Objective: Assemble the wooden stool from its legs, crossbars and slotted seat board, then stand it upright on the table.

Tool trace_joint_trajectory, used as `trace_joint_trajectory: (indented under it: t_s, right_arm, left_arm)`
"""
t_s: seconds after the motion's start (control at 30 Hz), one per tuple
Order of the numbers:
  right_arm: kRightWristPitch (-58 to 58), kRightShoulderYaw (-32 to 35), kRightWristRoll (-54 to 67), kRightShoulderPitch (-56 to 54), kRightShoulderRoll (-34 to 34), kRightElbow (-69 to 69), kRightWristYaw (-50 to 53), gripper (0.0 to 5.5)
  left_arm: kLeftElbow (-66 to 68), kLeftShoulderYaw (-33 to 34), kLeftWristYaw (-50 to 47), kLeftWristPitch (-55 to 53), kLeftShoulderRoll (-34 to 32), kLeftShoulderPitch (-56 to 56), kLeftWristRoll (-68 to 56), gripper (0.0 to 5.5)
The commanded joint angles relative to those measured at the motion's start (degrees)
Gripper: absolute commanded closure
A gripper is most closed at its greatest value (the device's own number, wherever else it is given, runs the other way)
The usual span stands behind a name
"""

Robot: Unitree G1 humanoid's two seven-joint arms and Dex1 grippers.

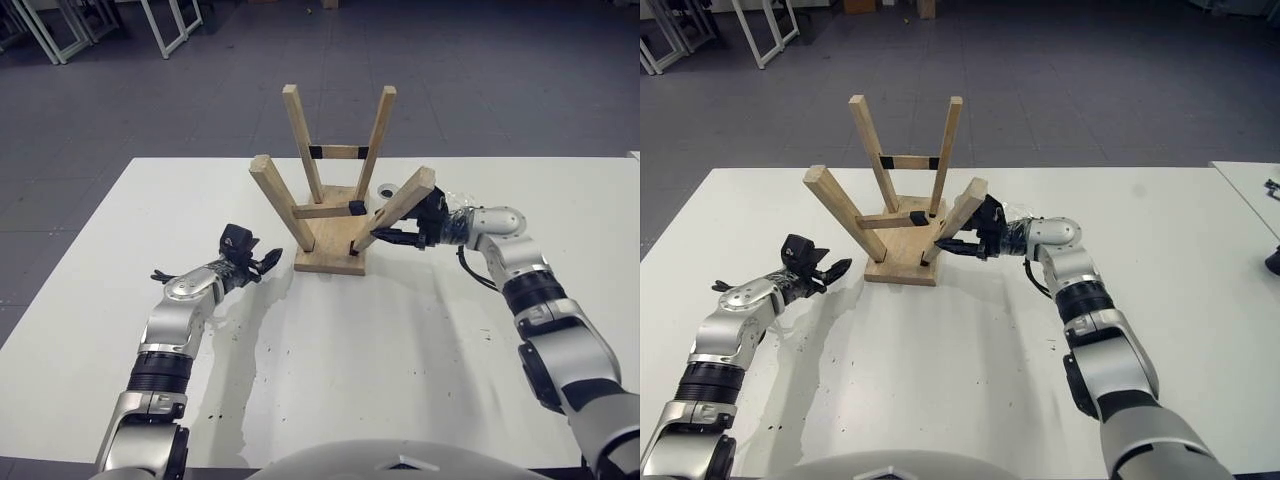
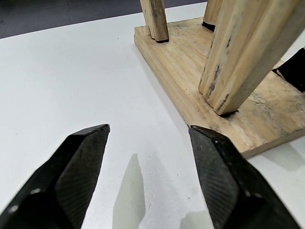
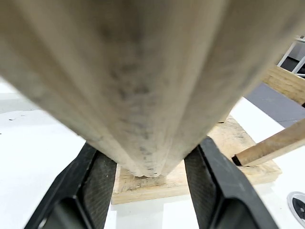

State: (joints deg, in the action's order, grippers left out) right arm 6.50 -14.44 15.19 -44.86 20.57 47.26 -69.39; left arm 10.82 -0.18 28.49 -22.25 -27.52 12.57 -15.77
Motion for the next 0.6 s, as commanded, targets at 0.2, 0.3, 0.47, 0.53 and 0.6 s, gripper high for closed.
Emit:
trace_joint_trajectory:
  t_s: [0.2,0.3,0.47,0.53,0.6]
  right_arm:
    - [-6.1,-6.4,-8.8,0.3,0.0,4.2,-6.5,3.49]
    - [-6.0,-7.1,-11.3,1.1,0.0,2.6,-1.3,3.49]
    - [-7.3,-6.5,-12.3,2.5,-0.4,0.7,4.7,3.5]
    - [-7.7,-6.7,-12.6,2.2,-0.8,1.2,5.9,3.5]
    - [-7.8,-6.5,-12.5,1.7,-1.2,1.9,6.6,3.5]
  left_arm:
    - [-6.7,5.0,1.5,-0.7,-2.5,-2.2,-0.4,2.42]
    - [-15.3,12.1,-1.0,-2.7,-2.9,2.0,-5.0,2.42]
    - [-23.7,17.7,-5.8,-7.7,-4.7,17.3,-11.4,2.42]
    - [-26.3,15.3,-6.1,-10.1,-4.6,22.2,-12.4,2.42]
    - [-28.5,11.2,-6.3,-12.2,-3.8,25.9,-11.9,2.42]
